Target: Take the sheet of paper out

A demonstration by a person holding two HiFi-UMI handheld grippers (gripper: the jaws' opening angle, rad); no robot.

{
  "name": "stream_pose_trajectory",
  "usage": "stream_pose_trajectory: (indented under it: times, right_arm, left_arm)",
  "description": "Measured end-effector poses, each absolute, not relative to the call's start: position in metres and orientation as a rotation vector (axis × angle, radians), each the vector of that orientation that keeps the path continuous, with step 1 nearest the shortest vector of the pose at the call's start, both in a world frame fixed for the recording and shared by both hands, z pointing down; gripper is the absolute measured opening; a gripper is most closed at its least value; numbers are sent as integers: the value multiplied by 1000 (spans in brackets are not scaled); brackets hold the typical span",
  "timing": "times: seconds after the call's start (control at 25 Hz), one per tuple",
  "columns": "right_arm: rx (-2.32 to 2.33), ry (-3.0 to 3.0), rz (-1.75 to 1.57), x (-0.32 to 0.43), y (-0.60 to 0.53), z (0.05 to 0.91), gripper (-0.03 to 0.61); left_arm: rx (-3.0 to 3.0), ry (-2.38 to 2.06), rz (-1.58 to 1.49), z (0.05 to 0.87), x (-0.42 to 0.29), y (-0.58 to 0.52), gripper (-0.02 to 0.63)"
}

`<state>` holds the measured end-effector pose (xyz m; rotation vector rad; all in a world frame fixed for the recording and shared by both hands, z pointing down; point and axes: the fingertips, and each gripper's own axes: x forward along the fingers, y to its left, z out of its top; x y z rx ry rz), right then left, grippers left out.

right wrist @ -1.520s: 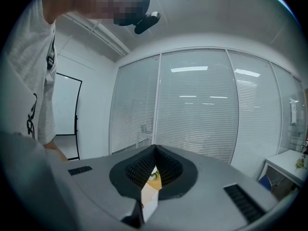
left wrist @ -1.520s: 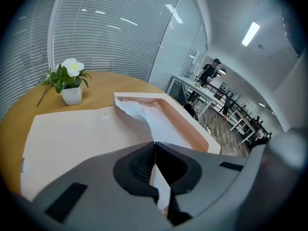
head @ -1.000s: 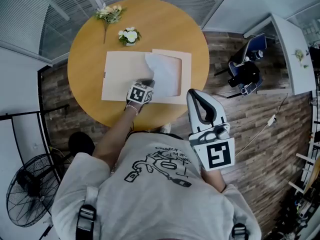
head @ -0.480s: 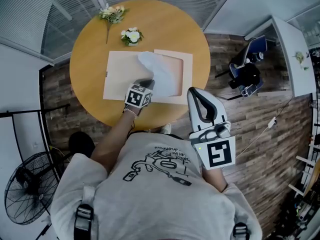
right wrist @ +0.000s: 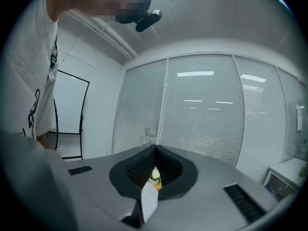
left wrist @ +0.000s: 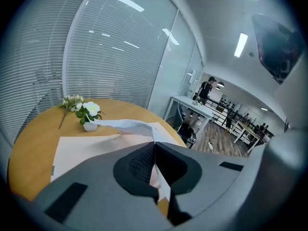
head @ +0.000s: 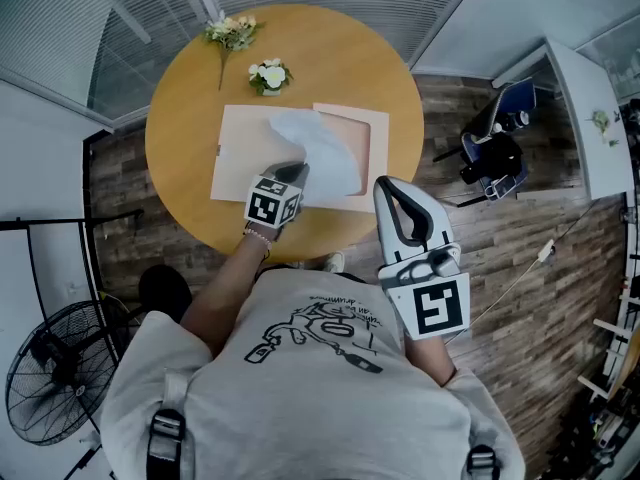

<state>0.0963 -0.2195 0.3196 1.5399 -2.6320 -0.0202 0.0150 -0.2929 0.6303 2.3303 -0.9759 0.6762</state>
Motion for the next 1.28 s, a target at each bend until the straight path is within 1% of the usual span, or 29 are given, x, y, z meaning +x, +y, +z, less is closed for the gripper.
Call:
stream_pose_trajectory:
  times: [1.28]
  right_arm:
    - [1572,-2618,-39,112,-192,312,8]
  left_arm:
    - [2569,-1089,347,454,13,-257,20]
